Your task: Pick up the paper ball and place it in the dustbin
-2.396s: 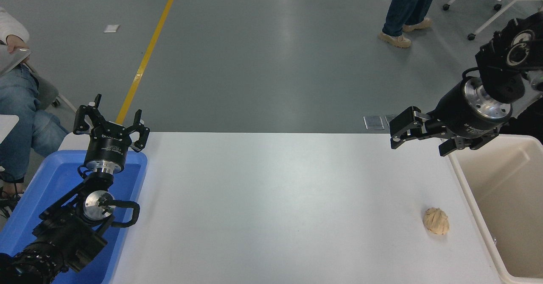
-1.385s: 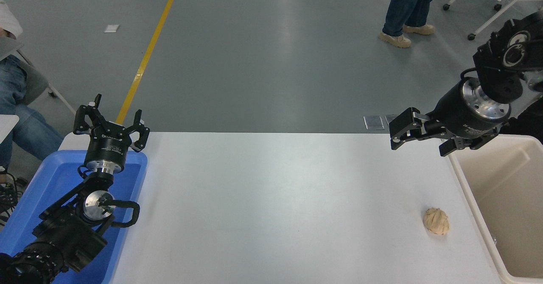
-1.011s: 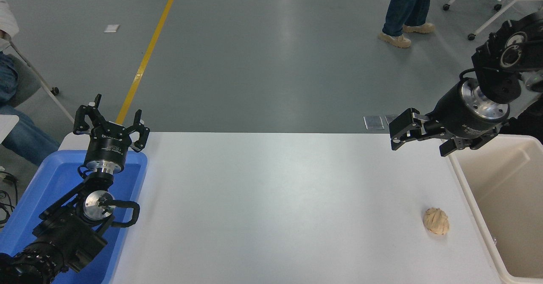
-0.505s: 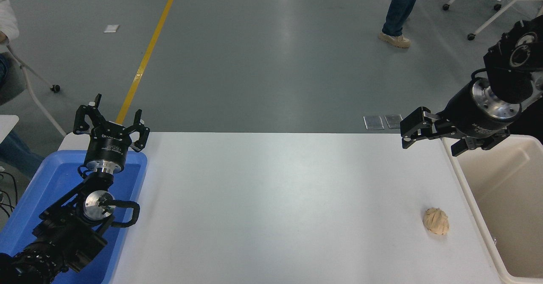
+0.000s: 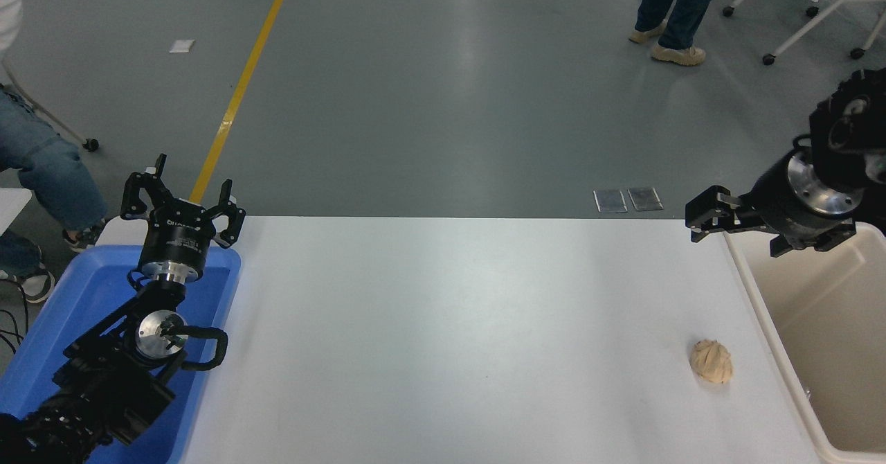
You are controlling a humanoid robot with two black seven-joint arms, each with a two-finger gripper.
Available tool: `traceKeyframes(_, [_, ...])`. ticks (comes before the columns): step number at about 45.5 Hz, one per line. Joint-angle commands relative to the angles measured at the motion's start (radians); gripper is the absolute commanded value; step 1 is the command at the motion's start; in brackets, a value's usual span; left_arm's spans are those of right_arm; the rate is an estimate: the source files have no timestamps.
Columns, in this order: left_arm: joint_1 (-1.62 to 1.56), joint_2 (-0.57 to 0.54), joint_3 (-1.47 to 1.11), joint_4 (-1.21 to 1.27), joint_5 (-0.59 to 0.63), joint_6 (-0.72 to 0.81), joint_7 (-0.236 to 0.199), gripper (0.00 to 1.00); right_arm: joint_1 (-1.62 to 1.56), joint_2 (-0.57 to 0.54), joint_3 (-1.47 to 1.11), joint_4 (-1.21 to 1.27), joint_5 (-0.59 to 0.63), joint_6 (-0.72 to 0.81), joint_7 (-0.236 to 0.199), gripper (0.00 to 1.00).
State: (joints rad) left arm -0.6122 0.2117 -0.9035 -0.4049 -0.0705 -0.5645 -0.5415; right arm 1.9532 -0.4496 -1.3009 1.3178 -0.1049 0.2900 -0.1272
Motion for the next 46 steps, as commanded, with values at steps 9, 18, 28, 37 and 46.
traceKeyframes(9, [0.000,0.000,0.000,0.000,0.000,0.000,0.000,0.99,-0.391,0.017,-0.006,-0.285,0.014,-0.322,0.000,1.00])
traceKeyframes(18, [0.000,0.000,0.000,0.000,0.000,0.000,0.000,0.99,-0.499,0.020,0.040,-0.298,0.108,-0.384,0.000,1.00])
traceKeyframes(28, [0.000,0.000,0.000,0.000,0.000,0.000,0.000,0.99,-0.591,0.012,0.202,-0.289,0.126,-0.377,0.000,1.00])
traceKeyframes(37, [0.000,0.000,0.000,0.000,0.000,-0.001,0.000,0.99,-0.655,0.017,0.264,-0.289,0.126,-0.373,0.000,1.00])
traceKeyframes(46, [0.000,0.000,0.000,0.000,0.000,0.000,0.000,0.99,-0.712,0.017,0.296,-0.295,0.125,-0.374,0.001,1.00])
